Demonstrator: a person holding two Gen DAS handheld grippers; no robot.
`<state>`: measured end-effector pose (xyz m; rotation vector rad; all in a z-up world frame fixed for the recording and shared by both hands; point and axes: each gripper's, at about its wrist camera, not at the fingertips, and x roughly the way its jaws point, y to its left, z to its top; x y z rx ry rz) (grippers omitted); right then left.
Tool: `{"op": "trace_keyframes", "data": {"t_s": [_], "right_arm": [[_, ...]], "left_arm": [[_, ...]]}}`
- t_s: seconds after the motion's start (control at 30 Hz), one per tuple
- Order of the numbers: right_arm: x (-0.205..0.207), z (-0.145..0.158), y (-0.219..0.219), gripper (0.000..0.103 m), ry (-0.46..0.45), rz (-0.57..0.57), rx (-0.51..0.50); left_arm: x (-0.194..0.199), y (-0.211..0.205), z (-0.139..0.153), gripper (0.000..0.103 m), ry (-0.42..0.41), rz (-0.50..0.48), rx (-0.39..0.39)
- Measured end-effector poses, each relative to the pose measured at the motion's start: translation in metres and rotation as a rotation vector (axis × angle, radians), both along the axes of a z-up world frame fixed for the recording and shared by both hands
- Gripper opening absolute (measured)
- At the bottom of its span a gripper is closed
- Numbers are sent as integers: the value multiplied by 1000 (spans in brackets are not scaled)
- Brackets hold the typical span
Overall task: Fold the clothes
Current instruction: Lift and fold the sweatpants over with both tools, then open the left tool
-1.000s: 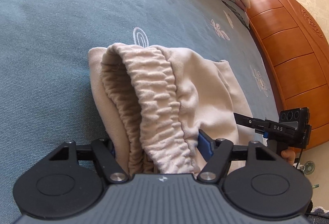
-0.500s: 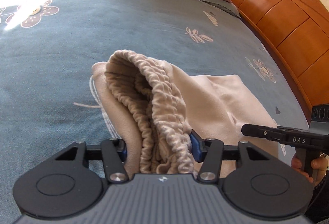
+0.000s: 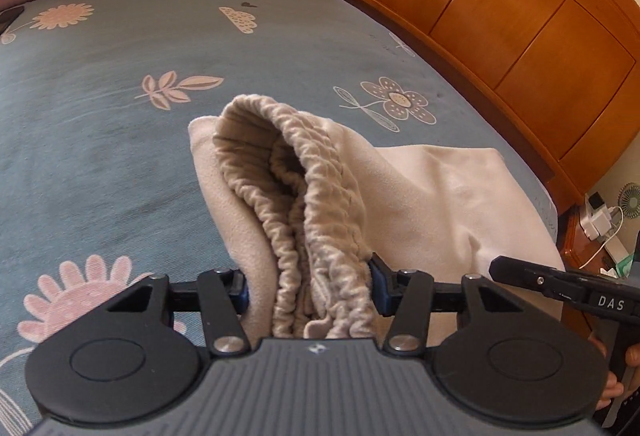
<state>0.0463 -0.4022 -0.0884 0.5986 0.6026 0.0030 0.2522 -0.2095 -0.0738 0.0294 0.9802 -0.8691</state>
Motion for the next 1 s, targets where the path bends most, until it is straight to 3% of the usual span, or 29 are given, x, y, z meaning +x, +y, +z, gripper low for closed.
{"op": "trace_keyframes", "data": {"t_s": [0.13,0.57,0.77,1.0], "right_arm": [[-12,-1,-30,24,-11,-107,-41],[-11,-37,-113,27,-67,-403,43],[-10,-58,-135,29,-68,-516,68],[-8,-90,-136,34,-41,-490,123]], "left_arm": [[6,-71,-3,50,-52,-92,21],[43,-260,0,44,-170,-252,34],[57,-298,-13,44,-146,-277,76],[75,-330,-25,46,-106,-320,126]]}}
